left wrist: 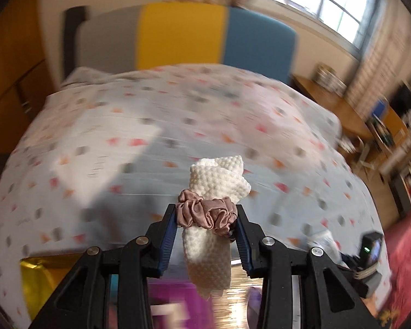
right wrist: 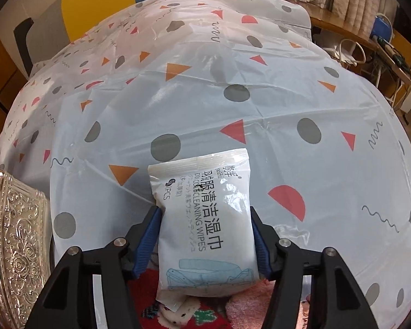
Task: Organize soft objects
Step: 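Carry the white towel into the gold tray and release it with the left gripper, then carry the white wipes packet into the gold tray and release it with the right gripper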
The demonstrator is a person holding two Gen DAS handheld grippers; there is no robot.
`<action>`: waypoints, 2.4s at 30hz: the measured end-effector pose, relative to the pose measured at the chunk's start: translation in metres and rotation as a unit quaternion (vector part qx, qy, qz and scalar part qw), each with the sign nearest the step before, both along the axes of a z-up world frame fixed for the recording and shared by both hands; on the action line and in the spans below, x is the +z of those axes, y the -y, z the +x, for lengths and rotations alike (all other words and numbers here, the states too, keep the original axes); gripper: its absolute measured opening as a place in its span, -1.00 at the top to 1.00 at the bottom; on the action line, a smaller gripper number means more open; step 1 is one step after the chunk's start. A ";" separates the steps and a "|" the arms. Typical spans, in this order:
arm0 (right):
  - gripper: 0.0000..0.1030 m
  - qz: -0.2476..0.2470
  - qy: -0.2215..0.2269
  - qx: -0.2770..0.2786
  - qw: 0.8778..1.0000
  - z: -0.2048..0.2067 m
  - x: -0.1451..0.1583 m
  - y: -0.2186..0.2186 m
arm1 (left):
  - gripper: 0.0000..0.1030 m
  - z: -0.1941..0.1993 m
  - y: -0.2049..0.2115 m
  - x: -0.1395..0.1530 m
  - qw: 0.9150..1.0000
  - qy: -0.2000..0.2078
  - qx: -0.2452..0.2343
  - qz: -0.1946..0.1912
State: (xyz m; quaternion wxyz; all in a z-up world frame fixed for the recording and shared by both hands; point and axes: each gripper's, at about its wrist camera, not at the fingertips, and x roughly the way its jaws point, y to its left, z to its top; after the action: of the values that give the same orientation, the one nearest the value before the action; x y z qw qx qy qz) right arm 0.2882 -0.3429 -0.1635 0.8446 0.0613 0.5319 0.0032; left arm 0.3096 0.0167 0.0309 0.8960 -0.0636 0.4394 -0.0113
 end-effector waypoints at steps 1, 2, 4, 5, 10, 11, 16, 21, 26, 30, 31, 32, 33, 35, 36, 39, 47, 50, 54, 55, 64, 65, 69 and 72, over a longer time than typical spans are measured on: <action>-0.17 -0.002 0.000 0.001 1.000 0.000 0.000 0.000 | 0.21 -0.003 -0.017 0.001 1.000 0.002 0.013 -0.001; -0.17 -0.004 -0.001 0.001 1.000 0.000 0.000 -0.001 | 0.21 -0.007 -0.039 0.001 0.999 0.004 0.033 -0.003; -0.17 -0.012 -0.002 0.003 1.000 0.001 0.000 -0.005 | 0.21 -0.021 -0.078 -0.003 0.998 0.005 0.066 0.003; -0.16 -0.015 -0.002 0.003 1.000 0.001 -0.001 -0.007 | 0.21 -0.029 -0.098 -0.007 0.997 0.003 0.081 0.002; -0.16 -0.025 -0.008 0.002 1.000 0.000 -0.002 -0.010 | 0.20 -0.076 -0.172 -0.041 0.989 -0.015 0.147 0.002; -0.16 -0.028 -0.010 0.002 1.000 0.000 -0.003 -0.010 | 0.20 -0.089 -0.185 -0.051 0.987 -0.021 0.158 0.002; -0.16 -0.056 -0.023 0.006 0.998 0.001 -0.005 -0.019 | 0.17 -0.145 -0.211 -0.096 0.983 -0.038 0.178 0.007; -0.09 -0.086 -0.033 0.008 0.996 0.002 -0.006 -0.029 | 0.15 -0.186 -0.211 -0.135 0.981 -0.043 0.186 0.021; -0.07 -0.120 -0.042 0.004 0.992 0.002 -0.006 -0.042 | 0.07 -0.197 -0.205 -0.155 0.981 -0.043 0.188 0.032; -0.07 -0.122 -0.051 -0.007 0.991 0.002 -0.007 -0.045 | -0.21 -0.206 -0.202 -0.154 0.979 -0.021 0.199 0.034; -0.07 -0.120 -0.053 -0.010 0.991 0.003 -0.008 -0.044 | -0.33 -0.210 -0.201 -0.150 0.979 -0.009 0.203 0.034; -0.07 -0.114 -0.057 -0.014 0.992 0.004 -0.008 -0.042 | -0.37 -0.216 -0.199 -0.146 0.978 0.005 0.206 0.033; -0.07 -0.105 -0.061 -0.019 0.992 0.004 -0.009 -0.039 | -0.44 -0.221 -0.198 -0.141 0.977 0.017 0.208 0.033; -0.07 -0.092 -0.067 -0.026 0.993 0.006 -0.010 -0.035 | -0.52 -0.228 -0.194 -0.135 0.977 0.031 0.207 0.035; -0.07 -0.092 -0.069 -0.025 0.993 0.008 -0.010 -0.033 | -0.56 -0.232 -0.191 -0.132 0.978 0.037 0.202 0.035; -0.07 -0.107 -0.064 -0.023 0.992 0.007 -0.011 -0.037 | -0.66 -0.244 -0.182 -0.124 0.978 0.054 0.195 0.044; -0.01 -0.163 -0.032 -0.010 0.986 -0.001 -0.010 -0.054 | -0.87 -0.267 -0.165 -0.108 0.982 0.078 0.168 0.044; 0.01 -0.182 -0.025 -0.012 0.983 -0.003 -0.010 -0.063 | -0.94 -0.271 -0.160 -0.104 0.982 0.081 0.163 0.046; 0.02 -0.153 -0.018 -0.023 0.988 -0.006 -0.007 -0.062 | -0.94 -0.275 -0.153 -0.103 0.984 0.079 0.156 0.041; 0.02 -0.145 -0.016 -0.024 0.989 -0.005 -0.007 -0.062 | -0.94 -0.275 -0.152 -0.103 0.984 0.078 0.155 0.041; 0.02 -0.110 0.021 -0.019 0.994 -0.006 0.018 -0.079 | -0.99 -0.282 -0.142 -0.099 0.985 0.085 0.143 0.050; 0.02 -0.110 0.029 -0.016 0.993 -0.006 0.024 -0.082 | -0.99 -0.282 -0.142 -0.099 0.985 0.085 0.142 0.049; 0.02 -0.108 0.056 -0.008 0.993 -0.006 0.047 -0.092 | -1.00 -0.284 -0.139 -0.098 0.985 0.085 0.139 0.049; 0.02 -0.102 0.074 0.004 0.992 -0.005 0.065 -0.100 | -1.00 -0.285 -0.137 -0.099 0.986 0.081 0.137 0.050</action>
State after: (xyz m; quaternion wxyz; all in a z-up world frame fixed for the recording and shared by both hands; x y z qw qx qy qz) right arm 0.2828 -0.2425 -0.0988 0.8832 -0.0279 0.4661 -0.0437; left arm 0.0250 0.1542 -0.0683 0.9238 -0.0772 0.3524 0.1285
